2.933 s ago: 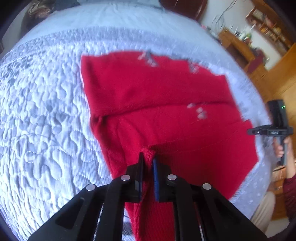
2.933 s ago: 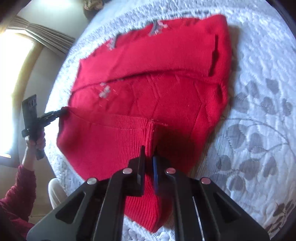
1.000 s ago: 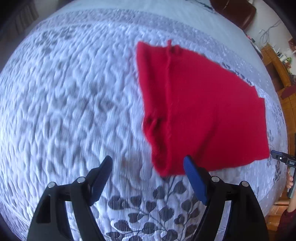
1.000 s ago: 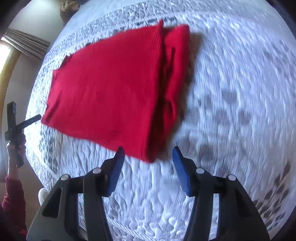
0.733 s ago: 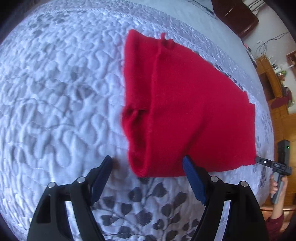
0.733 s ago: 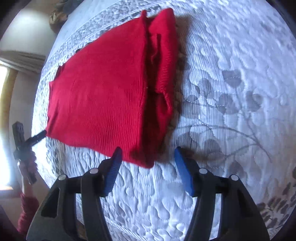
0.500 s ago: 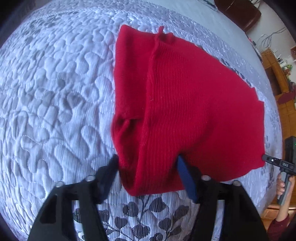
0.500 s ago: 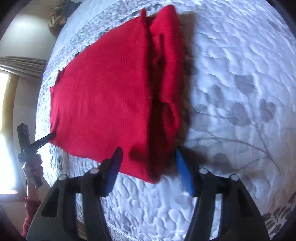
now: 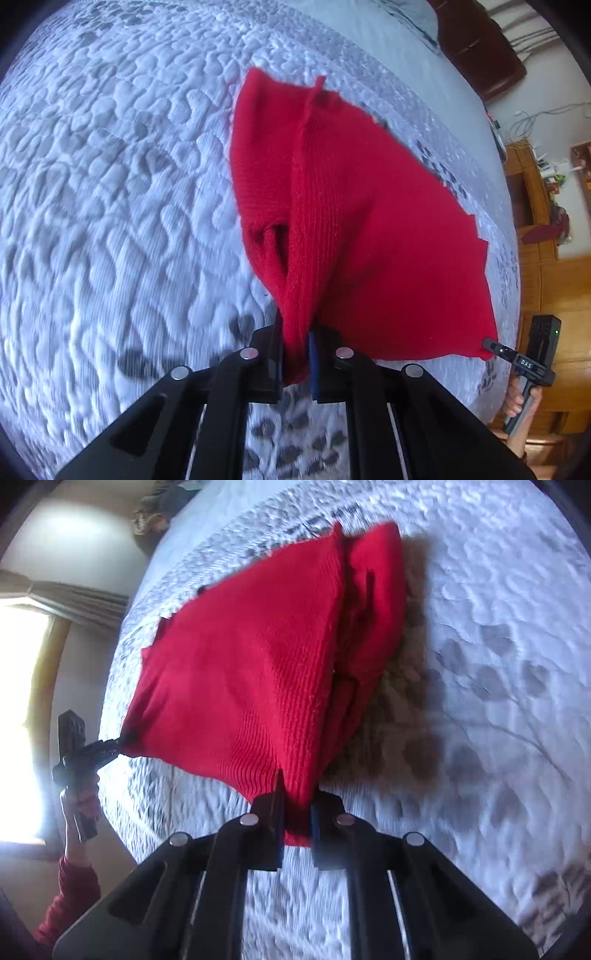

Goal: Fold small clothes

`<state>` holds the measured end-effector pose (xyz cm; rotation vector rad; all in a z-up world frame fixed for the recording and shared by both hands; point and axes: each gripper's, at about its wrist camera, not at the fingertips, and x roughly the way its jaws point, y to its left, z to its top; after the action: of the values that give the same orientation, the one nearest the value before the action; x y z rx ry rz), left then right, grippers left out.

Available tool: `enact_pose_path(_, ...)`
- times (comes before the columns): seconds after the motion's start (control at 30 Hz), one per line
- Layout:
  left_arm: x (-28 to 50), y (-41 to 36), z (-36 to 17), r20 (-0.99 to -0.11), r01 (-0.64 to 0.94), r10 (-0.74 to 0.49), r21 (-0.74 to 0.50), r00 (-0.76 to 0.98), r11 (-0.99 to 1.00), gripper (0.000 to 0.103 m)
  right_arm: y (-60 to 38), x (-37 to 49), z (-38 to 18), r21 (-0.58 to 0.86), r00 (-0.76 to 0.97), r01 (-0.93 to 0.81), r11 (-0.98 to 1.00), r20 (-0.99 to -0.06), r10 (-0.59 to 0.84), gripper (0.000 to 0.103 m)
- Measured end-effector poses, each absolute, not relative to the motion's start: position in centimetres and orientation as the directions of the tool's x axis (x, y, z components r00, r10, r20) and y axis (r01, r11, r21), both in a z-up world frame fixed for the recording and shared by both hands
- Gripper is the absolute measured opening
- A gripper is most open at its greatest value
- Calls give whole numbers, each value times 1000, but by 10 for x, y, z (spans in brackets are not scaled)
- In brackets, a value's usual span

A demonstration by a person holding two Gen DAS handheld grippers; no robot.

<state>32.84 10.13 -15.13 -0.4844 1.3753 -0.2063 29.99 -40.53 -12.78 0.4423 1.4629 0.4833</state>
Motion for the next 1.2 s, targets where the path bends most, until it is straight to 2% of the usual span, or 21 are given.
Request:
enact_pose_path(0.43,179,54,-127,-910,7,-396,-398,121,917,10,-437,140,-102,526,-3,-72,847,-850,527,9)
enact_pose_path(0.57,146,51,-139,-920,35,-367,-366,135,930,11,-434,102,-113,484,10,-78,871,-874,487,10)
enact_pose_path(0.7,139,49,-177,-934,28,-327,-327,141,945,17,-424,92,-150,424,-10,-69,903,-905,425,15)
enact_pose_path(0.83,131,55,-171,-917,19,-358,-361,176,932,22,-429,89,-151,468,13,-28,883,-883,469,19)
enact_pose_path(0.87,129,61,-167,-916,8,-364,-368,168,930,27,-432,87,-147,467,11,-29,884,-884,468,23)
enact_pose_path(0.9,121,71,-162,-918,0,-361,-366,162,931,30,-434,85,-140,451,8,-38,892,-892,451,34)
enact_pose_path(0.93,118,80,-154,-921,-4,-350,-356,169,935,30,-435,85,-129,419,17,-55,906,-907,421,39)
enact_pose_path(1.07,131,93,-111,-923,25,-259,-262,283,965,34,-445,102,-86,398,93,-97,912,-909,406,35)
enact_pose_path(1.2,173,66,-87,-902,78,-290,-281,320,957,40,-432,164,-64,373,164,-114,921,-907,388,35)
